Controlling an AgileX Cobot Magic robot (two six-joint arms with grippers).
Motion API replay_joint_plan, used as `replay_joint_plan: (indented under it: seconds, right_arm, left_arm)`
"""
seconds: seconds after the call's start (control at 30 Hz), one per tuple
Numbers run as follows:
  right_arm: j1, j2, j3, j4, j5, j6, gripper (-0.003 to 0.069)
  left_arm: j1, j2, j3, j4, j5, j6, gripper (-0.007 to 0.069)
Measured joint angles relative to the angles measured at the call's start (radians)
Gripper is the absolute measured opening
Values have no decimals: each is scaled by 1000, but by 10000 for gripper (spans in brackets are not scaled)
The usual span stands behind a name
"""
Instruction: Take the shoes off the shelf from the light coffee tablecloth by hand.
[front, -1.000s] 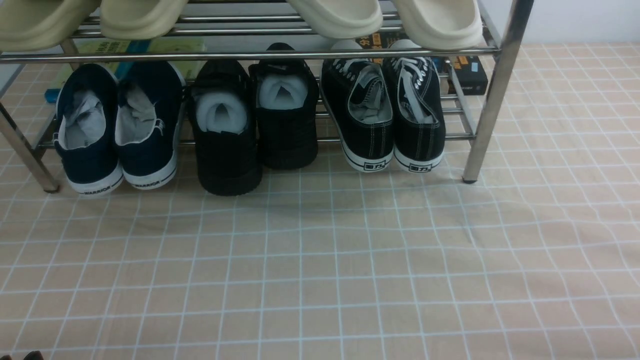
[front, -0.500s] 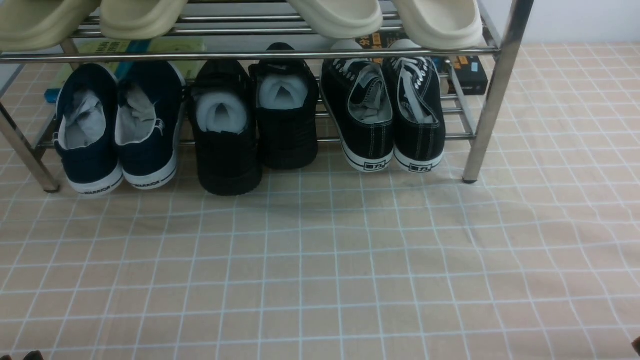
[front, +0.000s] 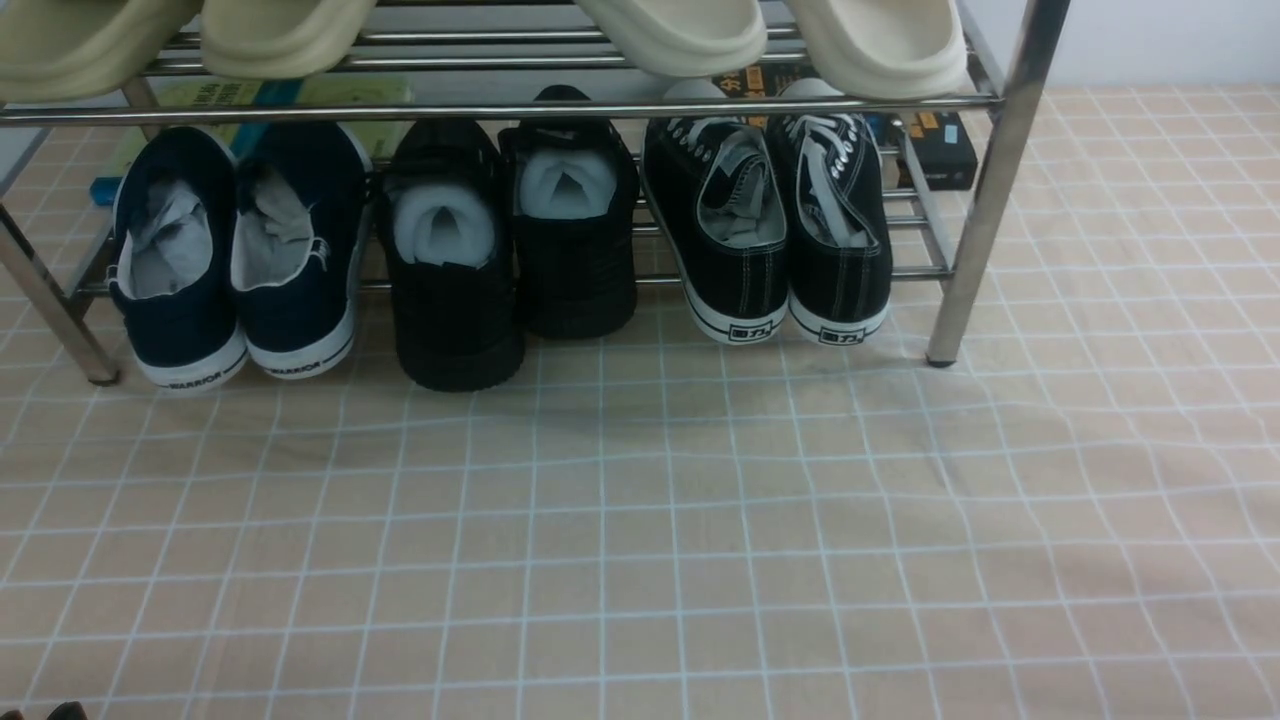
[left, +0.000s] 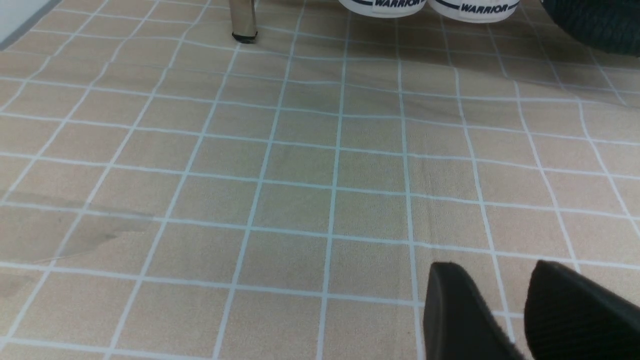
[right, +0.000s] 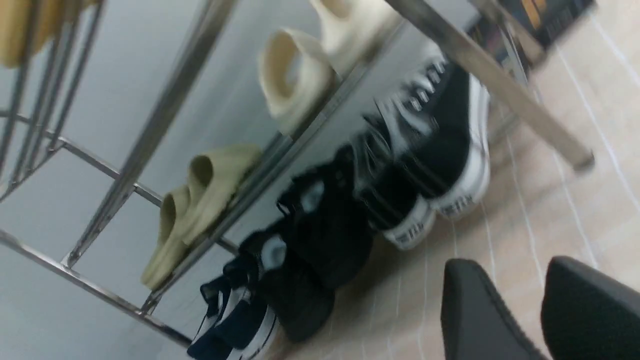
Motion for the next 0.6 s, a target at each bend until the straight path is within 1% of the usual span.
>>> replay_joint_plan:
  seconds: [0.1, 0.17, 0.2, 0.23, 0.27, 0.33, 0.5, 0.53, 0.6]
  right_arm:
    - [0, 71, -124, -1, -20, -181, 156]
    - [0, 162, -216, -21, -2, -290, 87]
    - [0, 186, -226, -27, 6, -299, 71]
    - [0, 292, -306, -60, 62, -362, 10]
    - [0, 364, -350, -90, 114, -377, -6]
    - [0, 518, -423, -149, 229, -369, -11]
    - [0, 872, -601, -305, 576, -248, -1]
    - [0, 964, -650, -321, 646, -234, 0]
    - [5, 1089, -719, -321, 770, -242, 0]
  left_arm:
    - [0, 0, 0, 0, 0, 0, 242]
    - [0, 0, 0, 0, 0, 0, 242]
    - [0, 0, 0, 0, 0, 0, 242]
    - [0, 0, 0, 0, 0, 0, 242]
    - [0, 0, 0, 0, 0, 0, 242]
    - [0, 0, 0, 0, 0, 0, 242]
    - [0, 0, 0, 0, 0, 0, 242]
    - [0, 0, 0, 0, 0, 0, 242]
    - [0, 0, 0, 0, 0, 0, 242]
